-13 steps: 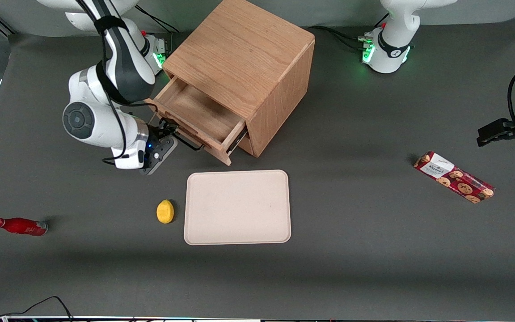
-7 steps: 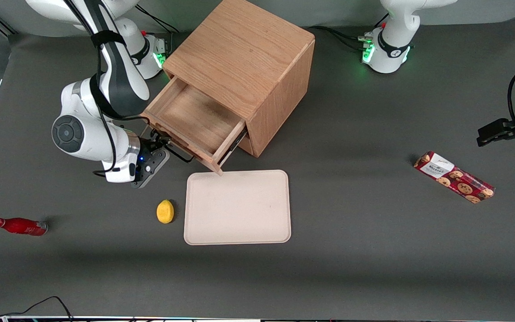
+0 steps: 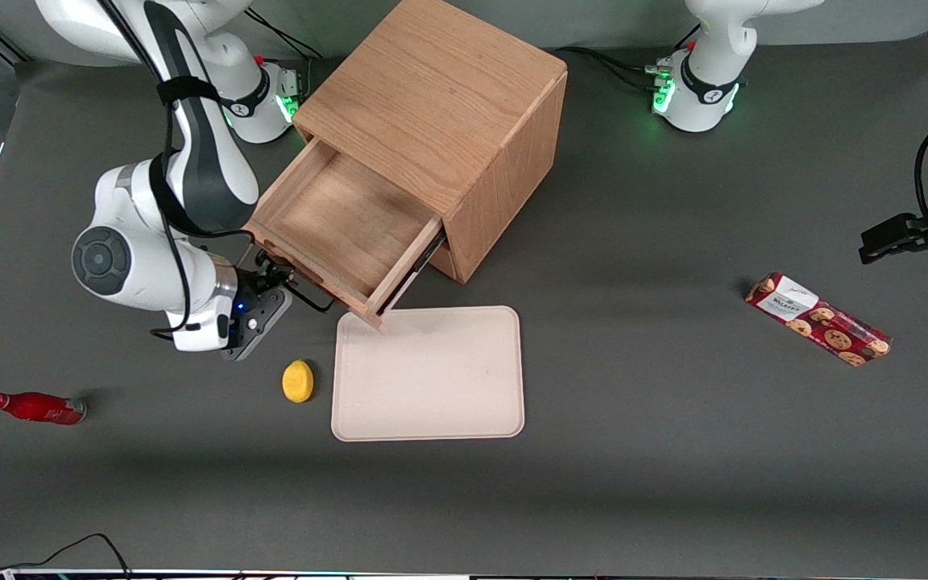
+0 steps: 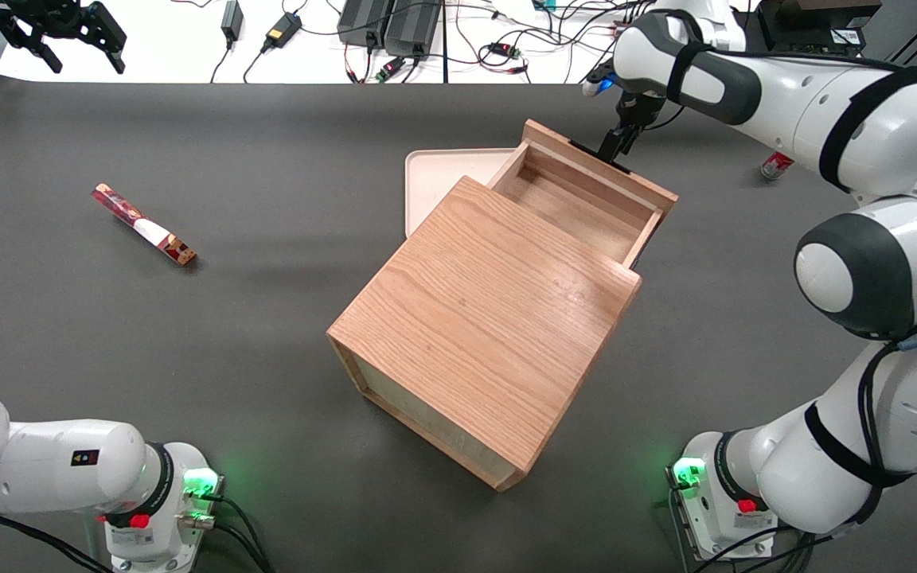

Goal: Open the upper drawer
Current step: 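Pull the upper drawer outward by its handle with the right gripper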

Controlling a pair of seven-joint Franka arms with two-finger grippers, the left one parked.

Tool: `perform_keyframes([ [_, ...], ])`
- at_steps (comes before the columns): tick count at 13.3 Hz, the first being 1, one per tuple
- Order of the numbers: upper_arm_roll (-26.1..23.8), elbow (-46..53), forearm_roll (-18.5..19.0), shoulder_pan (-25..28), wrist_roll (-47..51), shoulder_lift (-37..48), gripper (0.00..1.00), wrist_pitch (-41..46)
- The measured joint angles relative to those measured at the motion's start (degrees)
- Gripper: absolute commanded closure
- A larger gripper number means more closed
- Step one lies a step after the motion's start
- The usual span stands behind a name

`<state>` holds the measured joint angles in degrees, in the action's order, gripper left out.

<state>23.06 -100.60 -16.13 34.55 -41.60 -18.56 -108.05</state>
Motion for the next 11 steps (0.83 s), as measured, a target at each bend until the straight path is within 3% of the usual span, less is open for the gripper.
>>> perform_keyframes([
  [11, 4.4, 5.4, -0.5, -0.9, -8.4, -4.2, 0.00, 0.3],
])
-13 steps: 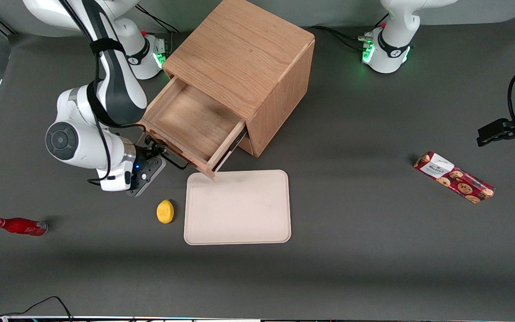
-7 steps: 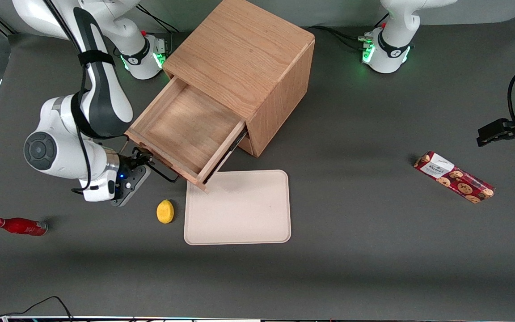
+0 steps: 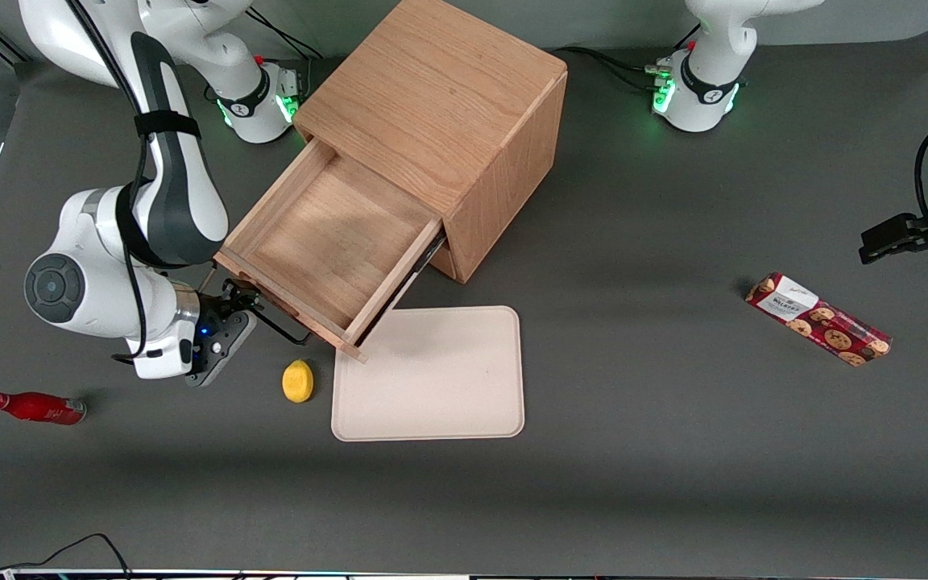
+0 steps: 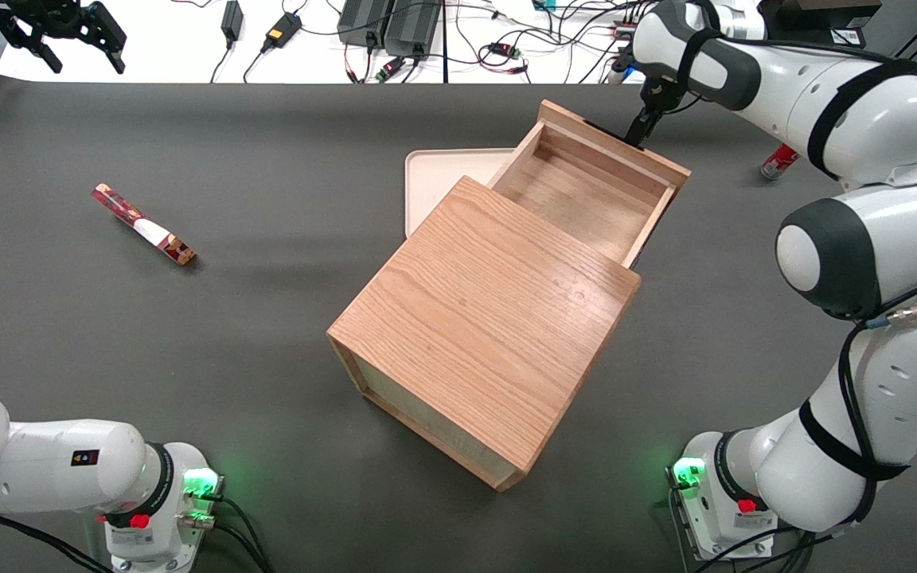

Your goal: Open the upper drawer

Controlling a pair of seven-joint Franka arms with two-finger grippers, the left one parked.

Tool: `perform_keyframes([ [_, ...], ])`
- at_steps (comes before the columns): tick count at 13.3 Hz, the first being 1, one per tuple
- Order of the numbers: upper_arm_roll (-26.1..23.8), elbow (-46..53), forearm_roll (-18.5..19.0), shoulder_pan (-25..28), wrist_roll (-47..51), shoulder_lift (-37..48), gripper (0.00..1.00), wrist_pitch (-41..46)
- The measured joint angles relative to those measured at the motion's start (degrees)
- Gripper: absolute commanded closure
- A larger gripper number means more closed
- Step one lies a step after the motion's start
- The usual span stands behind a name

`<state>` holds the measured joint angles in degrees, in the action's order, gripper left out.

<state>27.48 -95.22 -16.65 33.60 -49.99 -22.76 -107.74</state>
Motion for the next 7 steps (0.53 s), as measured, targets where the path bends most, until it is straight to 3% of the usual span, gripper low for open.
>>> perform_keyframes([
  [3, 1.1, 6.7, 0.1, 0.0, 5.9, 0.2, 0.00, 5.6],
  [7, 1.4, 15.9, 2.9, 0.2, 31.4, 2.9, 0.00, 22.1],
])
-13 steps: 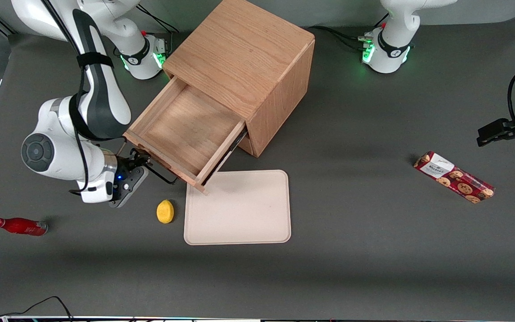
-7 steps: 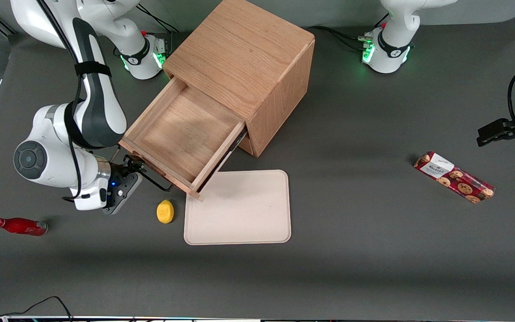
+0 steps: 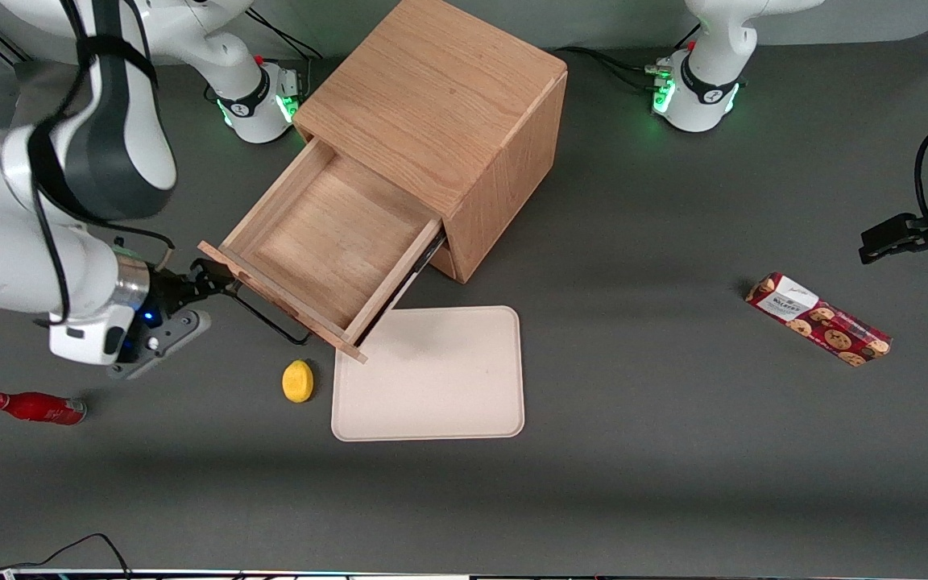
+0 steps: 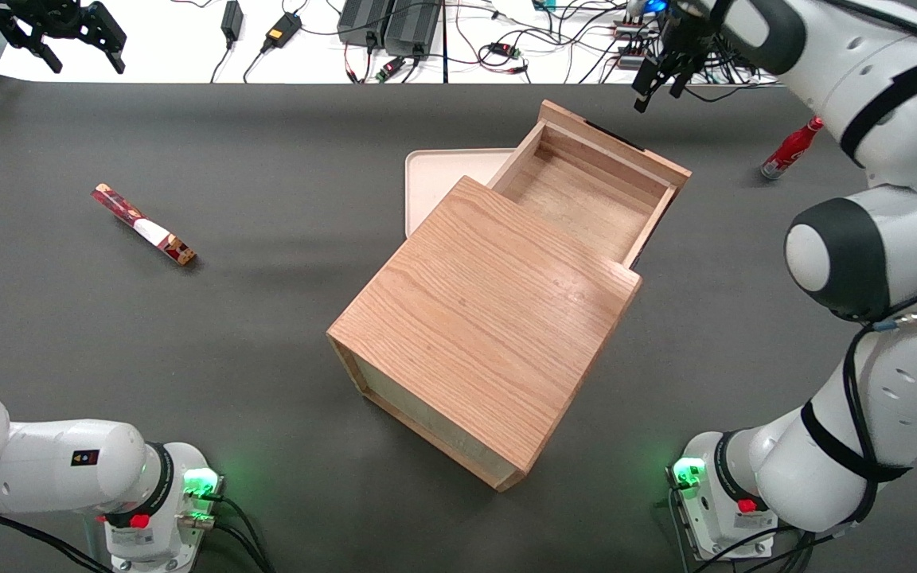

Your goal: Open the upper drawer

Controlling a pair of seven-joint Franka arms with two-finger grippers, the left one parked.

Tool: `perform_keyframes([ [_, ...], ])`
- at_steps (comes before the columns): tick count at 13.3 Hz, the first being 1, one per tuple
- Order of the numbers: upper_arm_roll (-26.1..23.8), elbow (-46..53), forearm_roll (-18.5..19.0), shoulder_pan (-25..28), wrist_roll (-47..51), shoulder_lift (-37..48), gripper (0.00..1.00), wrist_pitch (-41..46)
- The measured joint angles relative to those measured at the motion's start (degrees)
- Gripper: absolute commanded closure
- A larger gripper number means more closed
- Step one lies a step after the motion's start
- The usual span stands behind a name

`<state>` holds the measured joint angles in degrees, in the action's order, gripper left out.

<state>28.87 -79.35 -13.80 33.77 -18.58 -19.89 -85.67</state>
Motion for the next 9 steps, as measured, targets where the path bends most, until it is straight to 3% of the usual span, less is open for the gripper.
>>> perform_keyframes([
  [2, -2.5, -1.4, 1.2, -0.2, 13.3, 4.7, 0.00, 4.2],
  [5, -12.3, -10.7, 7.5, -2.8, 26.3, 16.3, 0.00, 4.6],
  [9, -14.9, -30.3, 9.0, -5.6, 28.8, 30.1, 0.00, -4.3],
])
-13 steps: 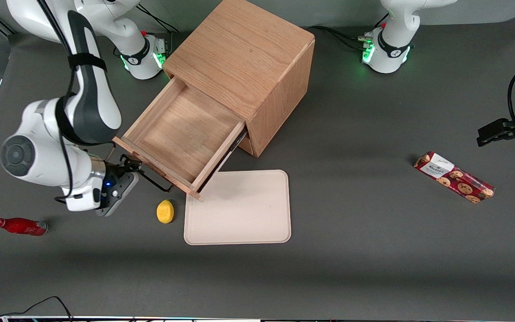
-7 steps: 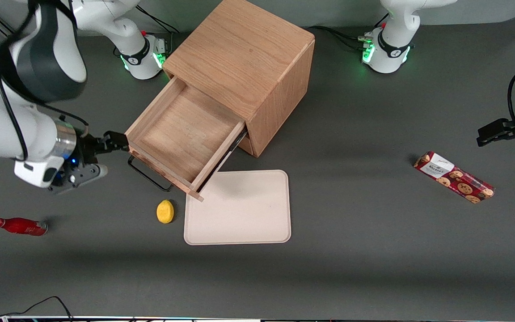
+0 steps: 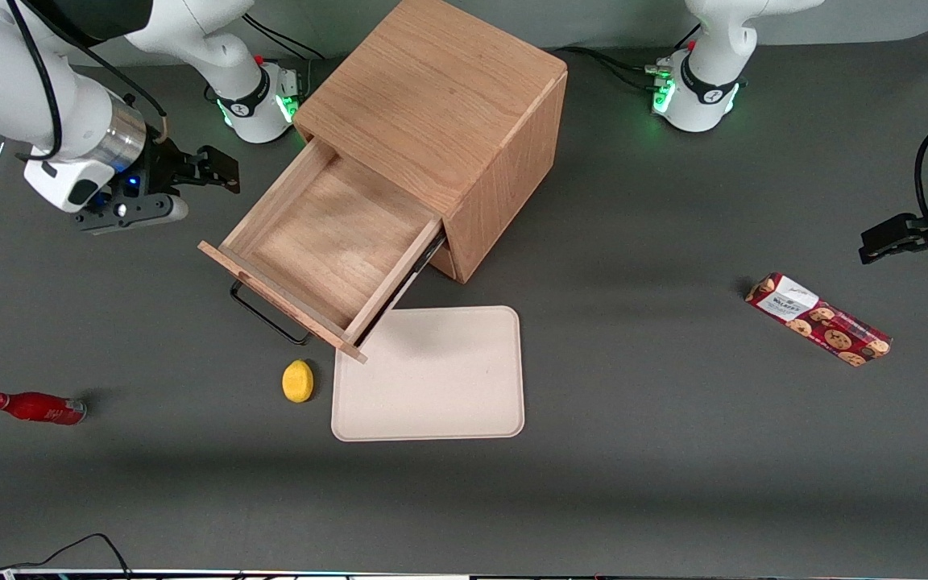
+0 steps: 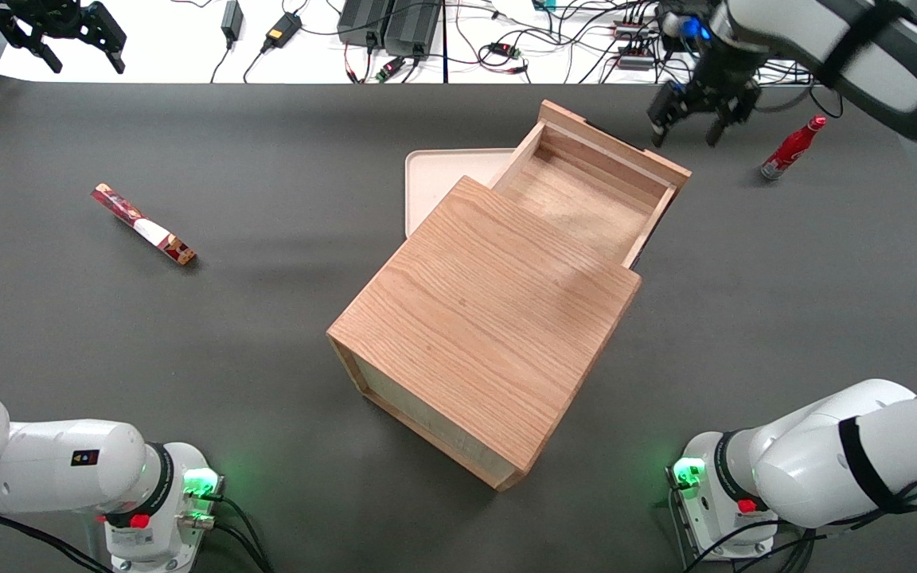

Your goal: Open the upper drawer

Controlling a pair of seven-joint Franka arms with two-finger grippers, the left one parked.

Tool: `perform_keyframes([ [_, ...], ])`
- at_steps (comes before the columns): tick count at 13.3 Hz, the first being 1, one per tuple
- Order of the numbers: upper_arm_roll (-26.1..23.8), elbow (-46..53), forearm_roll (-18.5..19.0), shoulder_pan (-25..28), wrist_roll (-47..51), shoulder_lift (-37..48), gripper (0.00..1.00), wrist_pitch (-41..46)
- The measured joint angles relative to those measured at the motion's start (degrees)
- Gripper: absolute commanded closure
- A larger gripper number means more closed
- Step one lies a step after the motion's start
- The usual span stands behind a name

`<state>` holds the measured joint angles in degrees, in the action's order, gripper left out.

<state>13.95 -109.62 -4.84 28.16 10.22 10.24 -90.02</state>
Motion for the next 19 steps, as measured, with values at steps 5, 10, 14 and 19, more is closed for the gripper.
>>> perform_keyframes([
  [5, -0.2, -4.7, 3.9, -4.0, -1.0, 3.2, 0.00, -0.4],
  [10, -4.0, 4.4, 4.7, -12.5, -2.1, -4.2, 0.00, -2.3],
  [14, -4.2, 11.9, 5.1, -14.2, -2.1, -11.2, 0.00, -4.2],
  [19, -4.1, 16.3, 5.1, -16.6, -2.1, -15.6, 0.00, -5.7],
])
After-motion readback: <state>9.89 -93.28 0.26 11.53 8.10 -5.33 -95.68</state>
